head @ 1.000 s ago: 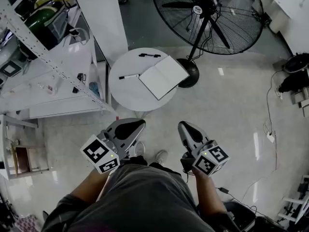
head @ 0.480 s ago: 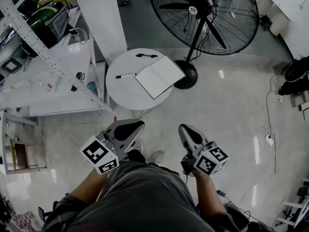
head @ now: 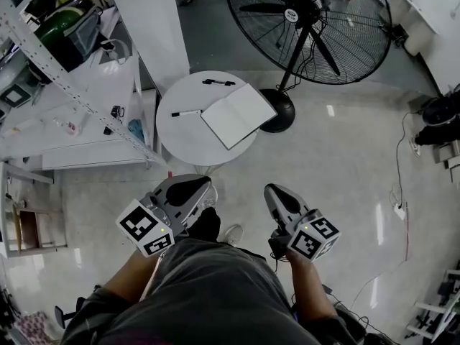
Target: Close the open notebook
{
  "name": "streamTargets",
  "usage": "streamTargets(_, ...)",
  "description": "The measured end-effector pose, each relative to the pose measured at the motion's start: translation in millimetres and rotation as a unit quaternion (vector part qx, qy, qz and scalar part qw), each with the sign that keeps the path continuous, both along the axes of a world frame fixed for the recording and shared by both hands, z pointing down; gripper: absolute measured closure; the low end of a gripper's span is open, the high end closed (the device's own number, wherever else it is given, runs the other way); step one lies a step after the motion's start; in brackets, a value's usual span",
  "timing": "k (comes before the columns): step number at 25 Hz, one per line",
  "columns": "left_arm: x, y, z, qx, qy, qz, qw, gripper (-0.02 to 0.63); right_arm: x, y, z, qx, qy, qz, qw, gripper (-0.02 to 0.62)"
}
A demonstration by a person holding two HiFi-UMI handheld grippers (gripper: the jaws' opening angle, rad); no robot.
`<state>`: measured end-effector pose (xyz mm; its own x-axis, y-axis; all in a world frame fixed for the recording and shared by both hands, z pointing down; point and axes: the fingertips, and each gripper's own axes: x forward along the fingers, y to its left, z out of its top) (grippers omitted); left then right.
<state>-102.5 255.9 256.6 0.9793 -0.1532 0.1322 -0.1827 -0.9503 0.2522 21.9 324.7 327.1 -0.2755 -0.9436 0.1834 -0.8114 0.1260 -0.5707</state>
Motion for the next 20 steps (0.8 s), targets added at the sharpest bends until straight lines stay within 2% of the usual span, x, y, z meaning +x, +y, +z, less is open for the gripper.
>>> streamTargets(6, 12.7, -33.9, 3.1, -0.002, 0.002, 0.002, 1.0000, 0.592, 11.4, -25.8, 7.4, -0.011, -0.004, 0.009, 1.000, 0.574)
streamTargets(20, 54.1, -147.5, 24.4, -0.015, -0.008, 0.026, 0.9995, 0.592, 38.3, -138.8, 29.1, -0.037, -0.003, 0.017, 0.999, 0.574)
